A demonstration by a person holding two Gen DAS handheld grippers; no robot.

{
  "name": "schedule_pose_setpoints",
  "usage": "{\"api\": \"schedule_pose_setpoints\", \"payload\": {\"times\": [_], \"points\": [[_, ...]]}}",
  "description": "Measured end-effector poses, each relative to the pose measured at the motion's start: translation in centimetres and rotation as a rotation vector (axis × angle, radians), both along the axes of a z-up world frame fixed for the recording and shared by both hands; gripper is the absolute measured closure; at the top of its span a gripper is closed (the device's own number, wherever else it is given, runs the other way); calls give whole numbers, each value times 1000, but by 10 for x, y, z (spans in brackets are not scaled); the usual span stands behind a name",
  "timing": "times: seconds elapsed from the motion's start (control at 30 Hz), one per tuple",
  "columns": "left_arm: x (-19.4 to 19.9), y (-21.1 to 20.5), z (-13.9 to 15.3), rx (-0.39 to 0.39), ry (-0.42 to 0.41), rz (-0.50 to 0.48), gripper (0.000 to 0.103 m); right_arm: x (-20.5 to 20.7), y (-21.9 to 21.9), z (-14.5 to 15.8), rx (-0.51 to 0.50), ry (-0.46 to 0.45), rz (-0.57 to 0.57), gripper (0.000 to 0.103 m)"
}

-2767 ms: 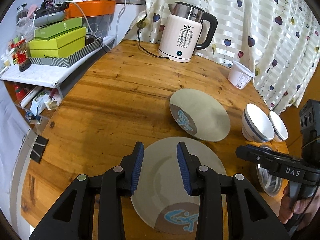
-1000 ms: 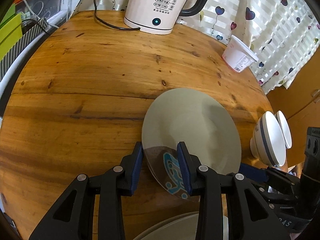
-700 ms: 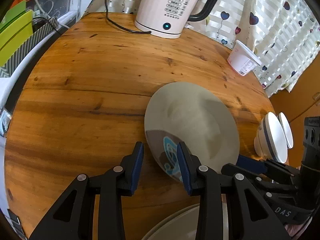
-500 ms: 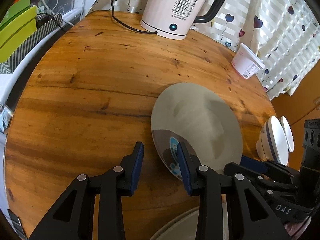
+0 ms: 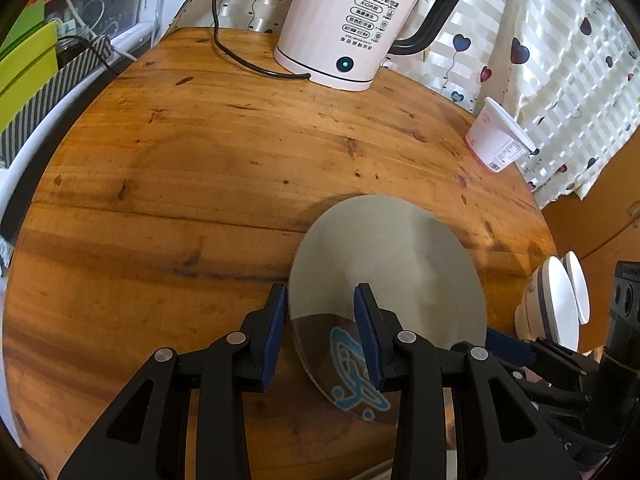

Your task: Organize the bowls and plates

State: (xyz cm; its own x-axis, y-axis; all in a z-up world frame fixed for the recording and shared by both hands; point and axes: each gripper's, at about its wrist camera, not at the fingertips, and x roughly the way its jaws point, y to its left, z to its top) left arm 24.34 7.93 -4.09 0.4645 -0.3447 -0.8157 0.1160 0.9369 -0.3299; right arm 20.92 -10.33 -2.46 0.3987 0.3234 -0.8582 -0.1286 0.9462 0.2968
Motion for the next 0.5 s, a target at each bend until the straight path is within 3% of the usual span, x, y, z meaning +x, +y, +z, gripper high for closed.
{"api": "schedule_pose_setpoints", "payload": {"times": [0.5], "points": [[-12,8,9,21,-20,18,70,-1,1,6,12,-31,11,75]]}}
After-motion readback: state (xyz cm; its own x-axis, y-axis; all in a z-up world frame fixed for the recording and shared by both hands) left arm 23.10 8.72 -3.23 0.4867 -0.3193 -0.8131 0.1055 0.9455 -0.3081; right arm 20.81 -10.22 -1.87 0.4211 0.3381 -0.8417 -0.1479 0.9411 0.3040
